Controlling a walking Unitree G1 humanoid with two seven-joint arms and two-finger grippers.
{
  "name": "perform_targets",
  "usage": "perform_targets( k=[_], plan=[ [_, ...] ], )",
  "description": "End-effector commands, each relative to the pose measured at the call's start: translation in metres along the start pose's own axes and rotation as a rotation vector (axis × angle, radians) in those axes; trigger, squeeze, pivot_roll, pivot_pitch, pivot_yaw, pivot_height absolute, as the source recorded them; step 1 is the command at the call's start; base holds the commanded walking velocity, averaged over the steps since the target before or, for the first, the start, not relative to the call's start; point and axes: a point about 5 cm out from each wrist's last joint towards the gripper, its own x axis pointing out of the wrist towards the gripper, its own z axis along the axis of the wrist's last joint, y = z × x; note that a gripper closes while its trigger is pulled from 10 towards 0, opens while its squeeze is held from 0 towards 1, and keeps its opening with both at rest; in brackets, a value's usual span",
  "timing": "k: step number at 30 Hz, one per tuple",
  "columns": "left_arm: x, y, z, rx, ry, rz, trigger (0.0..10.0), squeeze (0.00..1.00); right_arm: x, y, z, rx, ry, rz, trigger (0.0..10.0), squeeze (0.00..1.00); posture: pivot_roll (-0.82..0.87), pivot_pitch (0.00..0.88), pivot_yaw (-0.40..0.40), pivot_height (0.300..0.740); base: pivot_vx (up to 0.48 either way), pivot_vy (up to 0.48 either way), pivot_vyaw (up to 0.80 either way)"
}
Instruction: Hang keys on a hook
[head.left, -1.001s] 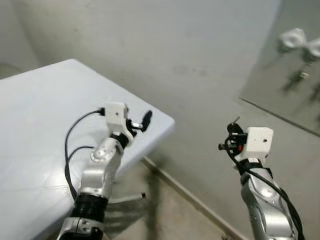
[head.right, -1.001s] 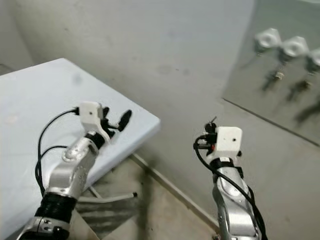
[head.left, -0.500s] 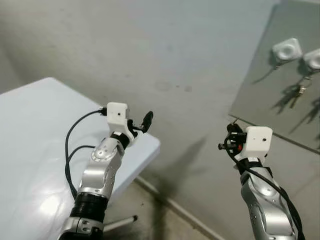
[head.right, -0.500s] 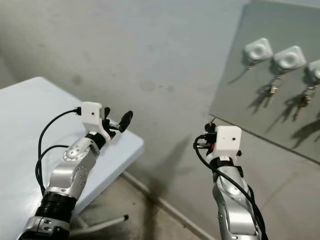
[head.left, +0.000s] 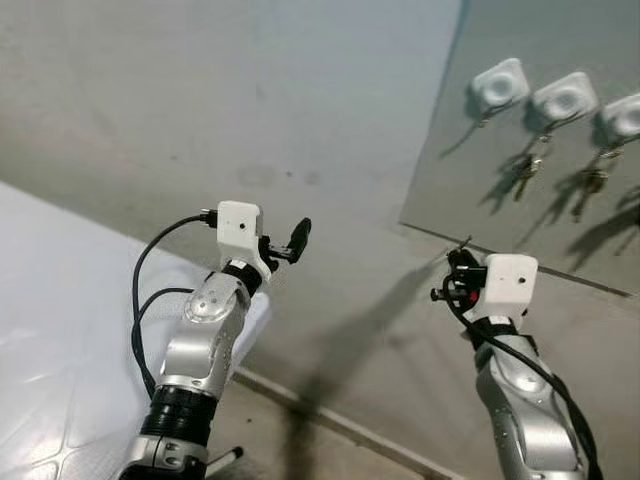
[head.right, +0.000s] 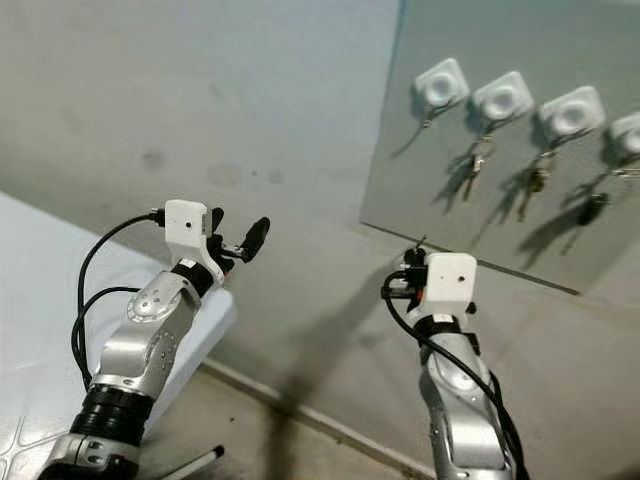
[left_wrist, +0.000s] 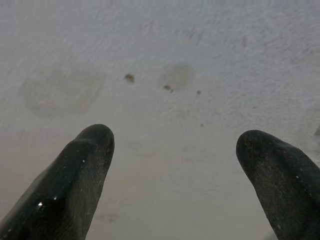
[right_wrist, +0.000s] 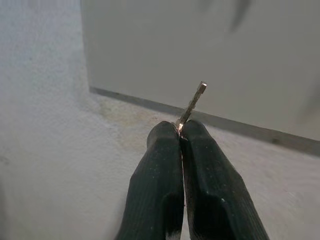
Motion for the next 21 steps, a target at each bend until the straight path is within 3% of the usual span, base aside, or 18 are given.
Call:
perform_targets(
  k=[1,5,9,13,21],
  plan=[
    [0.004,-0.008,0.009,0.031,-0.032,-0.046,10.0,0.0,0.001,-0.002,0.006,-0.01,-0.024,0.0,10.0,0.0,-0.01,0.0,-0.028,0.74,0.0,0.0,0.0],
    [0.006,-0.018,0.014,0.041,-0.045,-0.125,10.0,0.0,0.002,0.0,0.009,-0.008,-0.035,0.023,10.0,0.0,-0.01,0.0,-0.03,0.74,0.0,0.0,0.0],
    [0.006,-0.031,0.017,0.101,-0.06,-0.205,10.0,0.0,0.002,0.002,0.011,-0.007,-0.045,0.044,10.0,0.0,-0.01,0.0,-0.029,0.74,0.0,0.0,0.0],
    [0.006,-0.038,0.015,0.106,-0.058,-0.233,10.0,0.0,0.001,0.001,0.01,-0.012,-0.036,0.044,10.0,0.0,-0.02,0.0,-0.028,0.74,0.0,0.0,0.0],
    [0.007,-0.034,0.009,-0.002,-0.019,-0.185,10.0,0.0,-0.001,-0.002,0.007,-0.008,-0.016,0.022,10.0,0.0,-0.03,0.0,-0.025,0.74,0.0,0.06,-0.55]
  ],
)
